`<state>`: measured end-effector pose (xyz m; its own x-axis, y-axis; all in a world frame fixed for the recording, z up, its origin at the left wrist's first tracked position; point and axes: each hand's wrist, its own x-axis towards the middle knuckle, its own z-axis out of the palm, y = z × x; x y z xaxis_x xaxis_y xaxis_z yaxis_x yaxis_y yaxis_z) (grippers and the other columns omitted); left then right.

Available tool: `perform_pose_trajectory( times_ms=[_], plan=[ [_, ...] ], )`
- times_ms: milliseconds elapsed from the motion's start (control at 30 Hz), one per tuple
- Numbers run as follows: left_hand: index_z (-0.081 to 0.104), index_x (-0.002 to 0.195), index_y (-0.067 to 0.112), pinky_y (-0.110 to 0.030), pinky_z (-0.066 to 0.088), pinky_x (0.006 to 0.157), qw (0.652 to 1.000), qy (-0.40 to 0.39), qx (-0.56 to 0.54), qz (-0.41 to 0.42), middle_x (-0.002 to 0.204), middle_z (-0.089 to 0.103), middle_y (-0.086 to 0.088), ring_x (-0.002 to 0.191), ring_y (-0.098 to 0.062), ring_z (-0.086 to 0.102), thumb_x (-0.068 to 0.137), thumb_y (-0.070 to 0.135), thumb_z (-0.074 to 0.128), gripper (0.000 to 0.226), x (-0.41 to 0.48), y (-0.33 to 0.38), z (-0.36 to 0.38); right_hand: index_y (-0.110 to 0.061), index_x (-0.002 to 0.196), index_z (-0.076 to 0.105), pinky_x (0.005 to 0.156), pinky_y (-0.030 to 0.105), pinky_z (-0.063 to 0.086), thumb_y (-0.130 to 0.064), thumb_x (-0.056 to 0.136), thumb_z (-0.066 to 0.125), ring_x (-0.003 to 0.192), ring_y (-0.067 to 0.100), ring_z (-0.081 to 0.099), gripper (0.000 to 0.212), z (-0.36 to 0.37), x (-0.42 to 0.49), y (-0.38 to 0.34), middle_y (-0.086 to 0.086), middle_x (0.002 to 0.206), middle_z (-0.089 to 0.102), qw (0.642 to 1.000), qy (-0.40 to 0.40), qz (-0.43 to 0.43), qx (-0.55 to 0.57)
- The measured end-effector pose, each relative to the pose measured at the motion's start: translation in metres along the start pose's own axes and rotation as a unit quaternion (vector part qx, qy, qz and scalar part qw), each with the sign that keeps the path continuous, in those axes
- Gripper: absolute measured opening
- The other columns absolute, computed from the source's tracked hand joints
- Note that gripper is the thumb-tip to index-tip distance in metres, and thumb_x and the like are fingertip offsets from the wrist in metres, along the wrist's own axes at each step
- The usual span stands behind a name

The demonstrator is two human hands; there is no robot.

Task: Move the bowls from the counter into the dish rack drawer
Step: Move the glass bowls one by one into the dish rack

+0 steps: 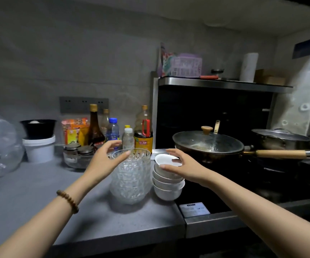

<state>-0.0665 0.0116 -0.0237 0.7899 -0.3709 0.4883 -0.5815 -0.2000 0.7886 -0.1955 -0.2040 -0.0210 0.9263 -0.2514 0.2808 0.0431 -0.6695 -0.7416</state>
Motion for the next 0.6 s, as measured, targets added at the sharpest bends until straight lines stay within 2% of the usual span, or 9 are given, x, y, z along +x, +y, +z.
perform_pose_trajectory(
  times_ms=[133, 267, 400, 533, 600],
  plan=[
    [0.043, 0.137, 0.027, -0.037, 0.037, 0.106, 0.996, -0.04, 0.032, -0.073, 0.144, 0.043, 0.002, 0.131, -0.019, 0.041, 0.068, 0.05, 0.074, 0.079, -0.001, -0.025, -0.005, -0.021, 0.138, 0.04, 0.105, 0.028, 0.037, -0.04, 0.075, 0.073, 0.131, 0.015, 0.042, 0.074, 0.013, 0.029, -0.006, -0.003, 0.143, 0.043, 0.999, -0.018, -0.014, -0.043],
    [0.031, 0.144, 0.027, -0.034, 0.031, 0.108, 0.993, -0.07, 0.018, -0.091, 0.151, 0.034, 0.0, 0.136, -0.019, 0.035, 0.069, 0.049, 0.074, 0.089, 0.0, -0.036, 0.004, -0.023, 0.135, 0.044, 0.1, 0.022, 0.034, -0.045, 0.073, 0.074, 0.129, 0.009, 0.044, 0.073, 0.02, 0.05, -0.01, -0.005, 0.138, 0.048, 0.999, -0.03, -0.012, -0.039],
    [0.029, 0.145, 0.025, -0.033, 0.03, 0.108, 0.993, -0.071, 0.003, -0.093, 0.153, 0.031, -0.001, 0.138, -0.019, 0.032, 0.072, 0.048, 0.071, 0.087, 0.005, -0.033, 0.01, -0.024, 0.135, 0.045, 0.081, 0.01, 0.037, -0.041, 0.075, 0.073, 0.115, 0.002, 0.045, 0.069, 0.024, 0.057, -0.015, -0.006, 0.128, 0.051, 0.996, -0.078, -0.015, -0.038],
    [0.019, 0.148, 0.022, -0.033, 0.029, 0.108, 0.99, -0.088, -0.014, -0.107, 0.154, 0.028, -0.001, 0.138, -0.018, 0.031, 0.071, 0.048, 0.072, 0.097, 0.007, -0.033, 0.009, -0.026, 0.134, 0.047, 0.094, 0.022, 0.033, -0.047, 0.075, 0.07, 0.129, 0.01, 0.042, 0.066, 0.031, 0.061, -0.013, -0.005, 0.14, 0.047, 0.994, -0.085, -0.022, -0.059],
    [0.026, 0.146, 0.02, -0.025, 0.031, 0.1, 0.991, -0.096, -0.023, -0.095, 0.146, 0.038, 0.004, 0.127, -0.011, 0.04, 0.073, 0.043, 0.073, 0.089, 0.006, -0.03, 0.011, -0.026, 0.129, 0.052, 0.097, 0.024, 0.032, -0.05, 0.074, 0.07, 0.128, 0.009, 0.043, 0.062, 0.036, 0.063, -0.01, -0.008, 0.139, 0.049, 0.993, -0.081, -0.029, -0.08]
  ],
)
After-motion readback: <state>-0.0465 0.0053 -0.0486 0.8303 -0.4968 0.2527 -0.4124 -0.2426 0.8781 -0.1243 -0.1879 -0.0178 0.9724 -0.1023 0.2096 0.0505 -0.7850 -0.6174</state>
